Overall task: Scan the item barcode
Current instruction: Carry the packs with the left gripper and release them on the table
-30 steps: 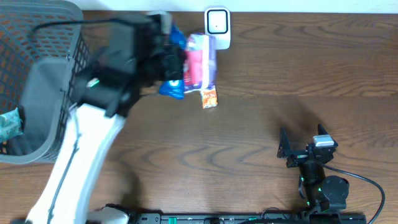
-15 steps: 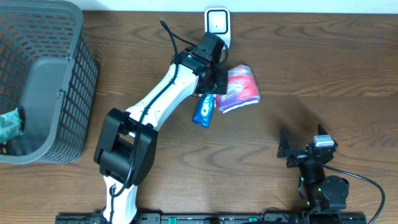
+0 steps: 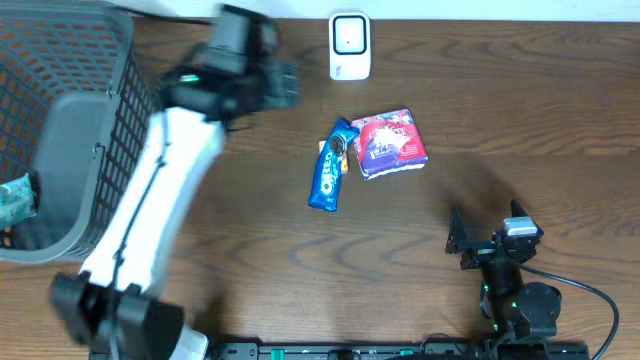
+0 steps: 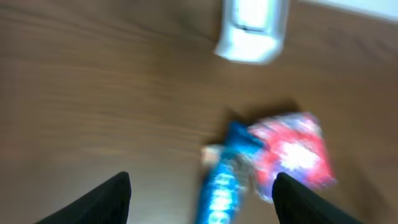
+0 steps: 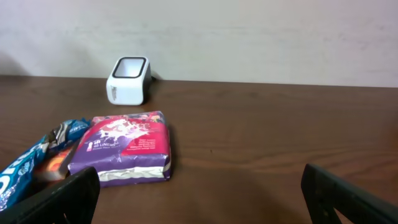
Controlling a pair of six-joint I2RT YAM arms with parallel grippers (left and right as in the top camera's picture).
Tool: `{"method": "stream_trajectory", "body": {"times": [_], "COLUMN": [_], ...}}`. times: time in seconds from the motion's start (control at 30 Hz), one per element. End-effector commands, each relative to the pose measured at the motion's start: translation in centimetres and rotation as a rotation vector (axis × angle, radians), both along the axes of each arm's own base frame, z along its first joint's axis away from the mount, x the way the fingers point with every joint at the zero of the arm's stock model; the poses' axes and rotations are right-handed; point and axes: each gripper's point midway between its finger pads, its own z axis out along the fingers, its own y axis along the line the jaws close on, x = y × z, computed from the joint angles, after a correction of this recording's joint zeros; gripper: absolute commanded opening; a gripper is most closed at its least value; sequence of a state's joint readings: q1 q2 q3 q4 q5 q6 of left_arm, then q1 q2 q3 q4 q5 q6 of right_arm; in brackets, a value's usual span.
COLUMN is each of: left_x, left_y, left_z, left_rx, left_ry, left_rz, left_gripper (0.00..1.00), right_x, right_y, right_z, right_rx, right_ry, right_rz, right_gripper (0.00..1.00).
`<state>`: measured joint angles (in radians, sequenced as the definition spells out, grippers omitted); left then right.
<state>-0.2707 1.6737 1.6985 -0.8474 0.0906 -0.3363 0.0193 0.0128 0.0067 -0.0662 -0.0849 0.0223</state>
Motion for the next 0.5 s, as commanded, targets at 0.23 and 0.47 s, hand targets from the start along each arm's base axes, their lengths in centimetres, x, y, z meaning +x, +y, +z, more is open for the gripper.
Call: {"method": "stream_trajectory", "body": {"times": [0.23,0.47], "left_x": [-2.4,-5.9], "left_y": [24.8,34.5], "left_z": [6.6,5.3], "left_rx": [0.275,0.379], "left_ry": [-0.154,-0.071], "left_rz": [0.602,0.791], "left_gripper": [0.80,0.80], "right_x": [0.0,0.0], "right_y": [0.1,0.1], "right_z": [0.0,-0.1], "right_rx": [0.014,0.014], "right_ry": [0.002,0.002], "right_rz": [0.003,0.003], "right_gripper": [0.99,0.99]}}
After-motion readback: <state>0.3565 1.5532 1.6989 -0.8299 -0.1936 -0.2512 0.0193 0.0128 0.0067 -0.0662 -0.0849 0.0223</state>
